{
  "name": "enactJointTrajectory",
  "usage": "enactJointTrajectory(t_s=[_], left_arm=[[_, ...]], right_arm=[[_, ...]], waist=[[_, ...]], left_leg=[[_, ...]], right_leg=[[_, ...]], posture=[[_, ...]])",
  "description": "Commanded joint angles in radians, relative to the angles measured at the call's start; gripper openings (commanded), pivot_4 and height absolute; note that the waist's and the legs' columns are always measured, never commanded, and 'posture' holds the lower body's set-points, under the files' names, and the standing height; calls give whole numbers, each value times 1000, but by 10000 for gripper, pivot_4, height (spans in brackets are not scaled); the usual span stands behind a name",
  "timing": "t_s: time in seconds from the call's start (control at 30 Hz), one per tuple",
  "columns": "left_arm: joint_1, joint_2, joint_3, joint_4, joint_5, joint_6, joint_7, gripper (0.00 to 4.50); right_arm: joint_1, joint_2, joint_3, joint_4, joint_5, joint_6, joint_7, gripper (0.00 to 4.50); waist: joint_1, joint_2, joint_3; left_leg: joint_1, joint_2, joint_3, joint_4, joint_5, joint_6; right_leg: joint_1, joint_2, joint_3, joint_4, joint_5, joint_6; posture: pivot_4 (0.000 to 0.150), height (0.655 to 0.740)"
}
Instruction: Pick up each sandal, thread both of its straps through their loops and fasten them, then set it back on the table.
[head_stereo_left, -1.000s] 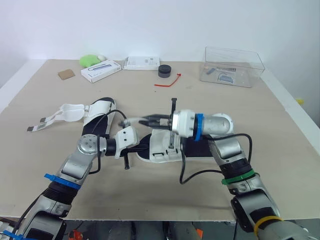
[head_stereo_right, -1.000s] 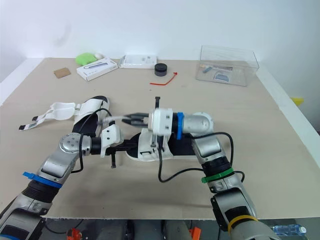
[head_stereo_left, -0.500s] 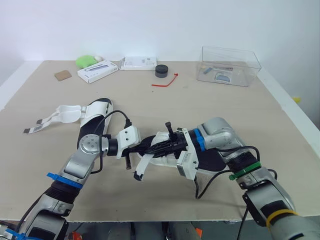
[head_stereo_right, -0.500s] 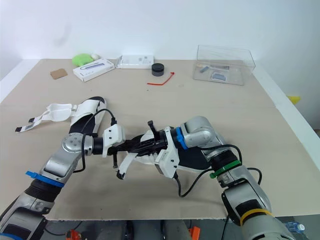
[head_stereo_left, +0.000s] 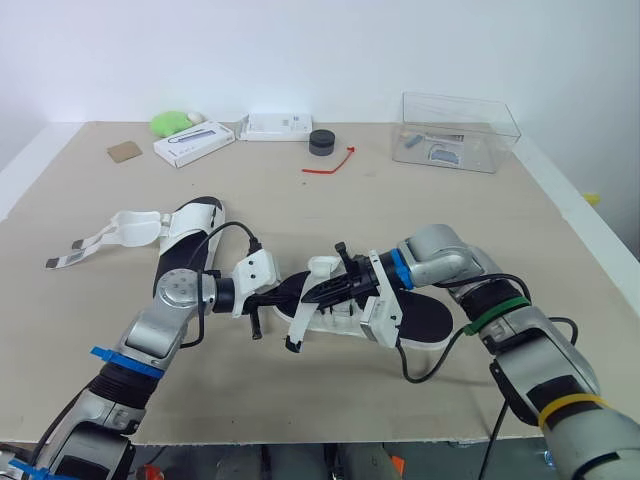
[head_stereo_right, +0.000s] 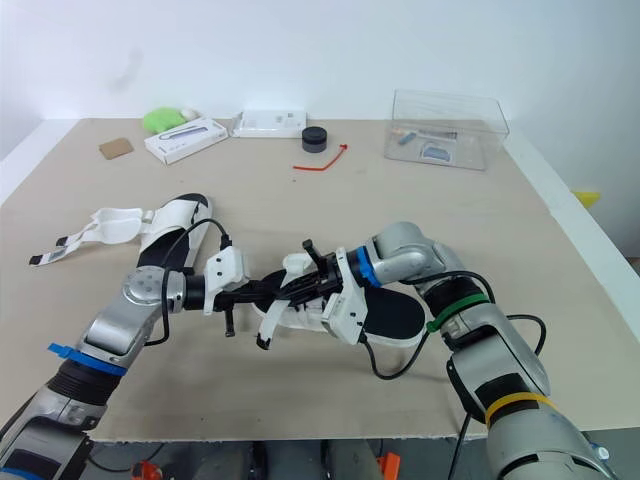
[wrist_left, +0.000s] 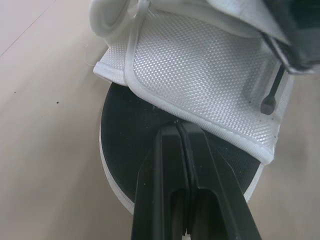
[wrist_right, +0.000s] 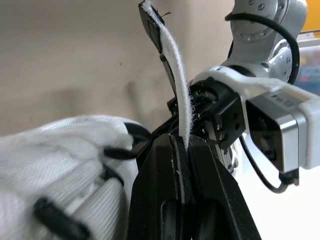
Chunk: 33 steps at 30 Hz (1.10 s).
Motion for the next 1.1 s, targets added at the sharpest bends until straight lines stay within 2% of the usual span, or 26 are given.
enactJointTrajectory(t_s=[0.03, 0.2, 0.23, 0.27, 0.5, 0.6, 0.7, 0.83, 0.97, 1.1], left_arm=[[28, 16, -29, -2, 15, 24, -16, 0], [29, 16, -33, -3, 19, 24, -13, 0], [28, 17, -34, -1, 21, 23, -14, 0], [27, 17, -35, 1, 22, 22, -14, 0], [28, 23, -39, 7, 23, 19, -18, 0], [30, 24, -40, 6, 22, 20, -18, 0], [32, 26, -42, 3, 19, 24, -22, 0], [29, 26, -42, 7, 20, 25, -25, 0], [23, 24, -44, 13, 21, 24, -28, 0], [19, 27, -45, 19, 25, 21, -32, 0]], right_arm=[[-9, -26, 39, -34, 96, 57, 9, 10037], [44, -68, 52, -157, 237, 167, 27, 33720], [63, -86, 50, -192, 268, 206, 38, 36143], [77, -101, 46, -219, 285, 229, 46, 41413], [200, -228, -19, -385, 335, 359, 63, 41413], [266, -266, -63, -477, 391, 501, 55, 41413], [393, -354, -140, -742, 638, 987, -9, 41413], [460, -394, -195, -993, 914, 1471, -98, 41413], [489, -420, -219, -1107, 1135, 1811, -137, 41413], [496, -452, -217, -1128, 1213, 2031, -121, 41413]], waist=[[0, 0, 0], [1, 0, 0], [2, 0, 0], [3, 0, 0], [5, 0, 0], [4, 0, 0], [7, 0, 0], [4, 0, -1], [7, -1, -1], [7, -1, -1]], left_leg=[[0, 0, 0, 0, 0, 0], [0, 0, -1, 0, 0, 0], [0, 0, 0, 0, 0, 0], [0, 0, 0, 0, 0, 0], [0, -1, 0, 0, -1, 1], [1, 0, 0, 0, 0, 1], [1, 0, -1, 0, 0, 1], [1, 1, -1, 0, 0, 0], [1, 1, -5, 1, 0, 0], [0, 0, -5, 1, 0, 0]], right_leg=[[0, 0, 0, 0, 0, 0], [0, 0, 0, 0, 0, 0], [0, -1, 0, 0, 0, 0], [0, -1, 0, 0, 0, 0], [1, -1, 0, 0, 0, 0], [1, -1, 0, 0, 0, 0], [2, -1, -1, 0, 0, 0], [1, -1, -1, 0, 0, 0], [2, 0, -4, 0, -4, 6], [2, 0, -4, 0, -5, 7]], posture=[[1500, 7400], [1500, 7400], [1500, 7400], [1500, 7400], [1500, 7400], [1500, 7400], [1500, 7400], [1500, 7400], [1500, 7400], [1500, 7400]])
